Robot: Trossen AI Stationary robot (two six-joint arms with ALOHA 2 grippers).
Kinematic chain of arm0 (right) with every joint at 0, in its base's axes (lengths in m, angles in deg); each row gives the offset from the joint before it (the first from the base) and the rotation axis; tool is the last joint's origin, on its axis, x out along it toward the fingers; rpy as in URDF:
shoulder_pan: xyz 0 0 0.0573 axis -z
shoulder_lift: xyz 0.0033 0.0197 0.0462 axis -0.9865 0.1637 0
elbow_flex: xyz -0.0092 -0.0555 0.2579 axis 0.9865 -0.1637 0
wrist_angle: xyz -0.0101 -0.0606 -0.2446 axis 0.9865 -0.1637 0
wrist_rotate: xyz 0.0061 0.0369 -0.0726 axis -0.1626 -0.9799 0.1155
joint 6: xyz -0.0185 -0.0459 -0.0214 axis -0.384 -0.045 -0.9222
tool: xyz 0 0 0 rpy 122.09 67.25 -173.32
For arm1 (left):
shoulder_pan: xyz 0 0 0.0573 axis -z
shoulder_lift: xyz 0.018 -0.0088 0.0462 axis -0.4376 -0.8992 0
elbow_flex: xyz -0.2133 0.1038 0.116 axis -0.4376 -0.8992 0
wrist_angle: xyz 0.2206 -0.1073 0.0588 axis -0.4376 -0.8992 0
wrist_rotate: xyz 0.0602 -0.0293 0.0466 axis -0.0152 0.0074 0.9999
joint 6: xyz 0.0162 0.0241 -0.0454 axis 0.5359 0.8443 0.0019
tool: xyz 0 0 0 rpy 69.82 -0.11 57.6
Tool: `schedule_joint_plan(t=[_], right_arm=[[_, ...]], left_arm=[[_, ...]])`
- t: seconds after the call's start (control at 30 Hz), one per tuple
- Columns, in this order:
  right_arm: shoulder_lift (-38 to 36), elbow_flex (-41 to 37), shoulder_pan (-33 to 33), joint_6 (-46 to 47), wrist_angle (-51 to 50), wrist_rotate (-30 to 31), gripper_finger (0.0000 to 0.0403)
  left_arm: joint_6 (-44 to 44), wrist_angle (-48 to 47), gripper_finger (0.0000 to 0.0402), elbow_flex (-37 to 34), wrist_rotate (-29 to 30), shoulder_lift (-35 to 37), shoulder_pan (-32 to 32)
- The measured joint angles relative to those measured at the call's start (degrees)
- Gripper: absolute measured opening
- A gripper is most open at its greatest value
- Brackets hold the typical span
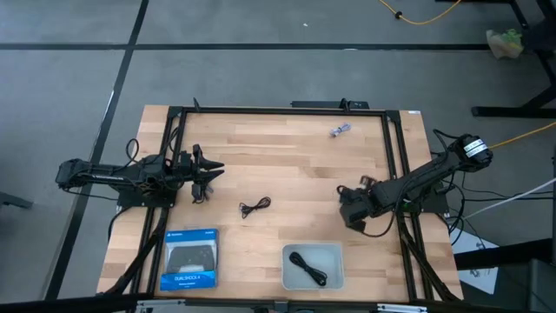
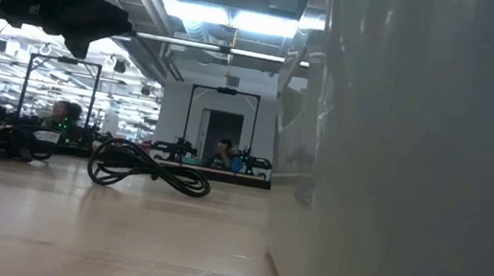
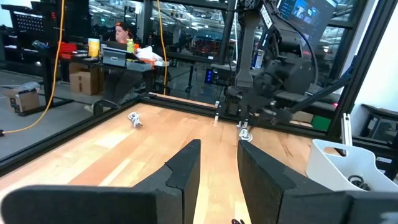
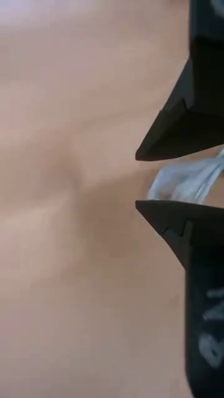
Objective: Pick and place USB-C Cables
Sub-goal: Put the white USB cable into the white bin
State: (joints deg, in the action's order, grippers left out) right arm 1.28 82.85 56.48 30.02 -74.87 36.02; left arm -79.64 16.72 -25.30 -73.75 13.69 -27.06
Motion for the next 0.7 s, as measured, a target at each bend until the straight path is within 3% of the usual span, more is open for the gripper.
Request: schedule_joint_plan(t=[0.13, 0.37, 0.57, 0.7], right_arm=[[-0.02, 0.00, -0.02, 1.88, -6.46, -0.15, 0.0116], [-0.04, 0.00, 0.00, -4.95, -8.93, 0.94, 0.0116], [-0.07, 0.00, 0.00, -13.81, -10.44, -9.04, 0.0116], [-0.10, -0.37, 0.16, -16.60, -9.98, -9.35, 0.0116]], left_arm=[[0.00, -0.02, 0.0099, 0.00, 0.00, -0.01, 0.01], [0.00, -0.02, 0.0099, 0.01, 0.00, -0.02, 0.00], [0.02, -0.03, 0.0099, -0.01, 0.19, -0.01, 0.02], [0.01, -0.02, 0.0099, 0.01, 0.20, -0.02, 0.02]])
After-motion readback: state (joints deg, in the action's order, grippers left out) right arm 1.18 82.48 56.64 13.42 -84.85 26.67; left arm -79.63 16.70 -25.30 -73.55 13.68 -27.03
